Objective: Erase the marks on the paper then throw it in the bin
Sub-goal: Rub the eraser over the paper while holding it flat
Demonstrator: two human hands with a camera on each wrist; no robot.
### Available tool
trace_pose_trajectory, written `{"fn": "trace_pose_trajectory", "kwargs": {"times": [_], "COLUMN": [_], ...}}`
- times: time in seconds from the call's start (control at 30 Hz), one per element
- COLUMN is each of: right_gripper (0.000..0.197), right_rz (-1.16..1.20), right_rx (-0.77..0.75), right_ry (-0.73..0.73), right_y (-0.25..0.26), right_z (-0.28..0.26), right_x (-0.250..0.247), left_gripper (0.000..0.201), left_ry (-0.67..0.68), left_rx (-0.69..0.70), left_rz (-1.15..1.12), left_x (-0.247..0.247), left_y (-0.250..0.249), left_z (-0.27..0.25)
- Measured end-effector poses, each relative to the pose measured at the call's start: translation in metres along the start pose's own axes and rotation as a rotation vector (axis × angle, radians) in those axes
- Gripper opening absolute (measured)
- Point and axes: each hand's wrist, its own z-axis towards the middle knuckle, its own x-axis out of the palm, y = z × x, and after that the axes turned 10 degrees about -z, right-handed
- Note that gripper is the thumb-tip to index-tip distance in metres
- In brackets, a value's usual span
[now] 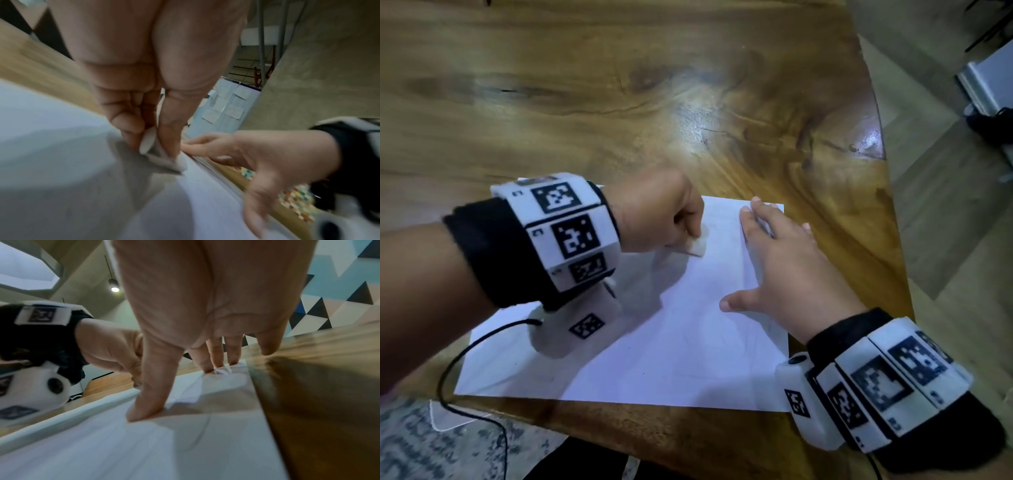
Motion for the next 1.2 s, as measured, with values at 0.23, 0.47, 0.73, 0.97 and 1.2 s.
{"fn": "trace_pose_trajectory", "kwargs": {"times": [0.23,0.47,0.73,0.97,1.2], "right_gripper": [0.117,0.113,0.114,0.115,0.114], "right_rz": [-0.007,-0.069,-0.07,-0.062,-0.057], "right_rx": [-0.002,0.01,0.006,-0.002,0.004], "right_ry": [-0.008,-0.016,-0.028,-0.033,-0.036], "right_y": [0.001,-0.002,-0.003,-0.004,-0.003], "right_z": [0.001,-0.002,-0.001,0.0,-0.001], "right_x": [-0.002,-0.004,-0.003,-0.002,-0.001], "left_gripper": [0.014,0.005,0.011,0.012,0.007], "left_ry": [-0.133,0.075,-0.059,0.084,0.141], "left_rx": [0.015,0.058,0.149,0.117,0.127], "left_rz": [-0.018,0.052,0.054,0.061,0.064], "left_x": [-0.009,0.0,-0.006,-0.006,-0.001], "left_y": [-0.005,0.003,-0.005,-0.001,-0.003], "left_z": [0.027,0.006,0.035,0.02,0.018]}}
